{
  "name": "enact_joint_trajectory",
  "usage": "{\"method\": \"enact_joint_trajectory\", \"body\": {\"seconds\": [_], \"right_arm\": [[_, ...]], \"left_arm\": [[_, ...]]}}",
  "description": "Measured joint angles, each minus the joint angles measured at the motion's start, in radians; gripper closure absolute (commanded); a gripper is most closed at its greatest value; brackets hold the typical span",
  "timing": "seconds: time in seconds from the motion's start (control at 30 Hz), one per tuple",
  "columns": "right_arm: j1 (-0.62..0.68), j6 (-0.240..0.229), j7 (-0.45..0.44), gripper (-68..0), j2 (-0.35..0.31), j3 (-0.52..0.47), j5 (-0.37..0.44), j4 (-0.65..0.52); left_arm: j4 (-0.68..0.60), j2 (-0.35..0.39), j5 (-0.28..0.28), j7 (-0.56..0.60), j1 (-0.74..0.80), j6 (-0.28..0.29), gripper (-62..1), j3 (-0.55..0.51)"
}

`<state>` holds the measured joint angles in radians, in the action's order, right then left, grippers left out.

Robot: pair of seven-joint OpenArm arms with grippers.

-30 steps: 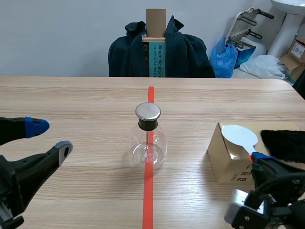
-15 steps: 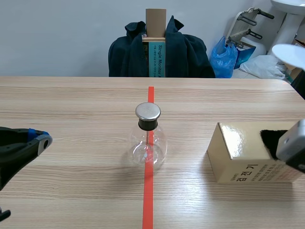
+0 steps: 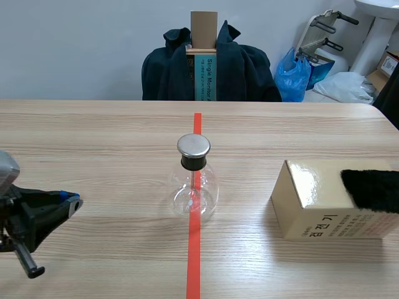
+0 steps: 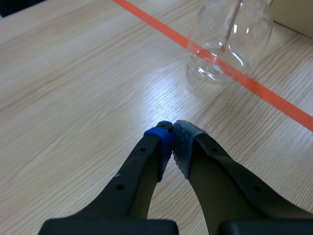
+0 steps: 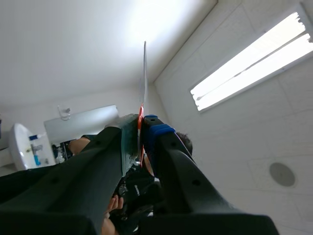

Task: Do the electroscope experiment.
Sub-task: 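Bring the plate to the electroscope and point at the metal foil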

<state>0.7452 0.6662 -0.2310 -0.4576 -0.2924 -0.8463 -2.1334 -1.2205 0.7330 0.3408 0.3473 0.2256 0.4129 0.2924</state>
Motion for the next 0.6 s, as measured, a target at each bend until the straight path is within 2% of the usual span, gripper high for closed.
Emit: {"method": "enact_joint_trajectory", "body": {"seconds": [0.07, 0.2, 0.53, 0.6], "right_arm": [[-0.002, 0.008, 0.000, -0.8, 0.000, -0.011, 0.013, -0.023], [-0.024, 0.060, 0.000, -0.8, 0.000, -0.023, 0.045, -0.055], [-0.094, 0.058, -0.010, -0.8, 0.000, -0.023, 0.044, -0.063], [-0.094, 0.020, -0.032, -0.8, 0.000, -0.023, 0.046, -0.063]], "left_arm": [[0.050, -0.007, 0.000, 0.019, -0.063, 0.000, -3.2, 0.069], [0.144, -0.052, -0.014, 0.045, -0.176, 0.000, -3.2, 0.166], [0.290, -0.189, -0.031, 0.079, -0.310, 0.000, -3.8, 0.325], [0.301, -0.209, -0.031, 0.096, -0.325, 0.000, -3.8, 0.346]]}}
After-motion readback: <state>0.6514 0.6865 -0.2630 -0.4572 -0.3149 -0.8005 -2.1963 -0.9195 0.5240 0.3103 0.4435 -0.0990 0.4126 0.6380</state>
